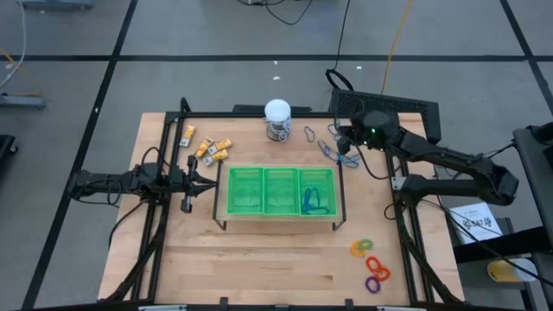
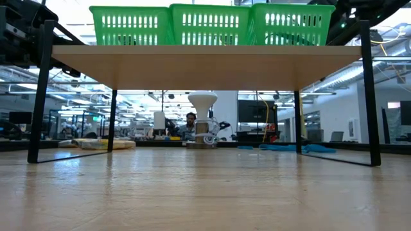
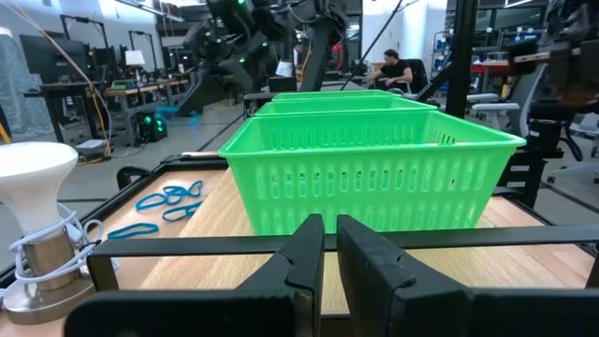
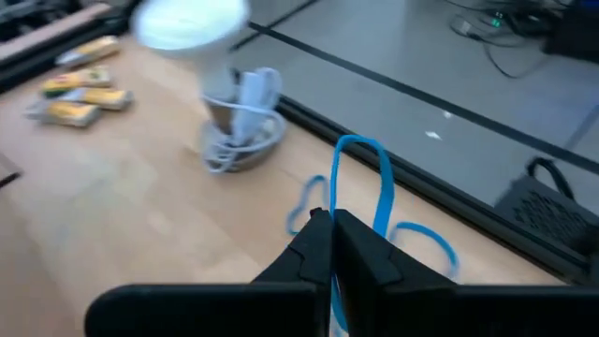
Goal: Pick & Place Office Desk Supplies
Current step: Put the blue rubber band into the right green bin on the shelf
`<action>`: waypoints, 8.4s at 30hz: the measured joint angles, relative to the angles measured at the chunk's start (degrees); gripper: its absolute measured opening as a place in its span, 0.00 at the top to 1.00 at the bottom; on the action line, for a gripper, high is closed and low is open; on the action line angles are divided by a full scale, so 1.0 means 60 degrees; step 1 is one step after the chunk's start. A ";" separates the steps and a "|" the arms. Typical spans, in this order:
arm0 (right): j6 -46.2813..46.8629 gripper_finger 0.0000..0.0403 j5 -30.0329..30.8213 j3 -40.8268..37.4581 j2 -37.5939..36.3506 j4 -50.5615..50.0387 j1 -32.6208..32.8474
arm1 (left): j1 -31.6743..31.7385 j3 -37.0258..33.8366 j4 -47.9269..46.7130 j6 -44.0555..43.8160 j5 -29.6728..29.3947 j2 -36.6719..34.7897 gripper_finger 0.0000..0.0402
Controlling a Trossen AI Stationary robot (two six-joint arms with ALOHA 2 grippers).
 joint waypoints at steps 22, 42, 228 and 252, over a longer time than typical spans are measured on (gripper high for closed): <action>-0.0013 1.00 -0.0004 0.0000 -0.0094 0.2517 0.3604 | 0.0002 0.0000 0.0002 0.0002 0.0000 0.0000 0.89; -0.0440 0.99 -0.0004 0.0000 -0.0091 0.2755 0.6546 | -0.0001 0.0000 -0.0001 -0.0001 0.0000 0.0000 0.89; 0.0775 1.00 0.1337 -0.2747 0.1147 0.1713 0.0791 | -0.0001 0.0000 0.0002 0.0001 0.0000 -0.0002 0.89; 0.0035 1.00 0.0668 -0.2754 -0.0993 0.4469 0.0827 | 0.0002 0.0007 0.0013 -0.0001 0.0000 -0.0004 0.89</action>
